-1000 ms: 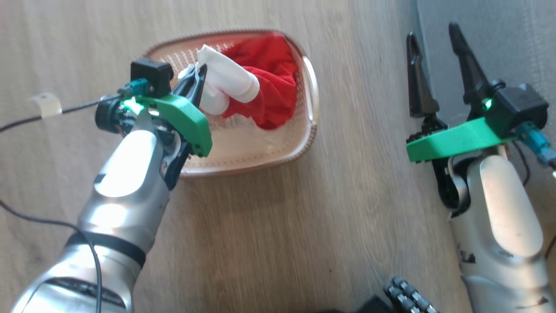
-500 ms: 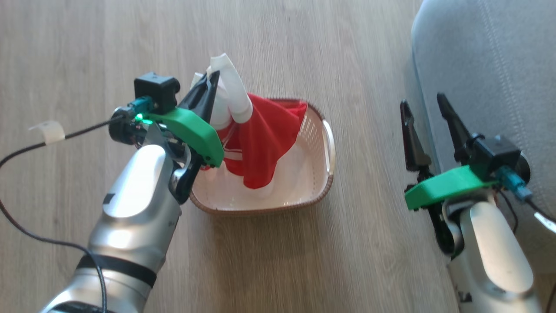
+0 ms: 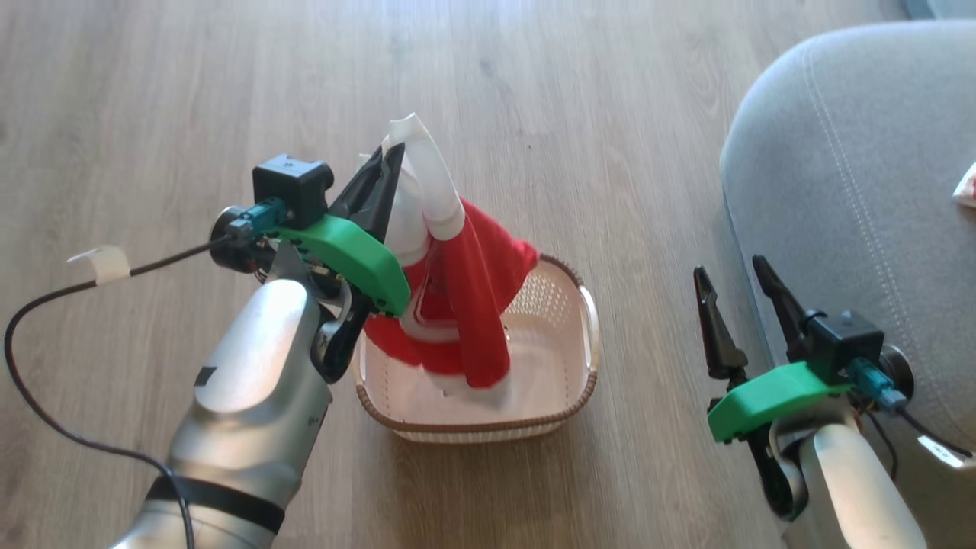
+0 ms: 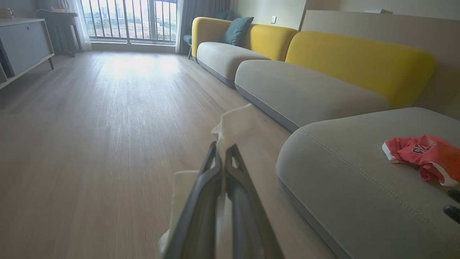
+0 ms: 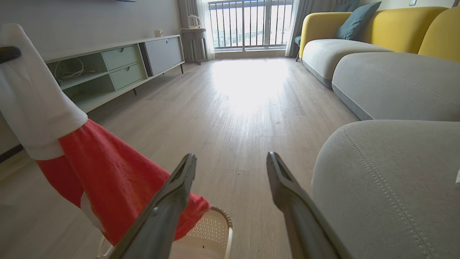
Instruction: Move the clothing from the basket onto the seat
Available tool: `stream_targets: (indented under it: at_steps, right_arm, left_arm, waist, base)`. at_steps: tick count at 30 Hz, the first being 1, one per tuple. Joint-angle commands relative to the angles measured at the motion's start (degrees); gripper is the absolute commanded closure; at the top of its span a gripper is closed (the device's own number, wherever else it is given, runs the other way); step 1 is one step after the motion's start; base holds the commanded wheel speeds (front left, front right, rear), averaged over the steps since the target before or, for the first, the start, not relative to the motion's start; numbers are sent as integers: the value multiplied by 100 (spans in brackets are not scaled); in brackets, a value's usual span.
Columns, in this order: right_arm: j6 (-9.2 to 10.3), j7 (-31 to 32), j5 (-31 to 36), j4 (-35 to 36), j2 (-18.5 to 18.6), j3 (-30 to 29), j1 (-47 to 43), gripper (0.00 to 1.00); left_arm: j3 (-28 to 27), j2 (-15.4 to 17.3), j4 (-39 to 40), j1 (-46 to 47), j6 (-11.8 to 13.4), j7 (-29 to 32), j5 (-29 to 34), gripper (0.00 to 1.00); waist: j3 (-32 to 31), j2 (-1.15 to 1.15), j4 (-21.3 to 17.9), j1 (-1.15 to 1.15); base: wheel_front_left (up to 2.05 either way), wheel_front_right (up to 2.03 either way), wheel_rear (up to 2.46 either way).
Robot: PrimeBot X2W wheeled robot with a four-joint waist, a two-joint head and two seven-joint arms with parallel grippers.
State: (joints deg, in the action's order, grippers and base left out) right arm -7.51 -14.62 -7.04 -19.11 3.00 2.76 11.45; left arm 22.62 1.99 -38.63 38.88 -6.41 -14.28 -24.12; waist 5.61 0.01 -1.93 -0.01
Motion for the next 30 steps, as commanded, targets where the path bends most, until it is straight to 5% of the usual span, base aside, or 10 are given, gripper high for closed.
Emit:
stream_targets:
  at_steps: [1, 24, 30]
  right_arm:
    - [2, -38, -21, 144, -13, 153, 34, 0]
    - [2, -38, -147, 90, -13, 128, -266, 0]
    - [2, -38, -213, 143, -13, 577, -61, 0]
  left_arm:
    - [-128, 90, 288, 170, 51, -72, -25, 100]
    - [104, 89, 1129, 571, 195, -72, -6, 100]
    - [252, 89, 1228, 549, 175, -72, -88, 100]
  waist:
    - [-171, -1, 88, 1]
    - [-497, -1, 228, 1]
    - [-425, -1, 271, 1]
  base:
    - [0, 0, 0]
    - [0, 0, 0]
    - [0, 0, 0]
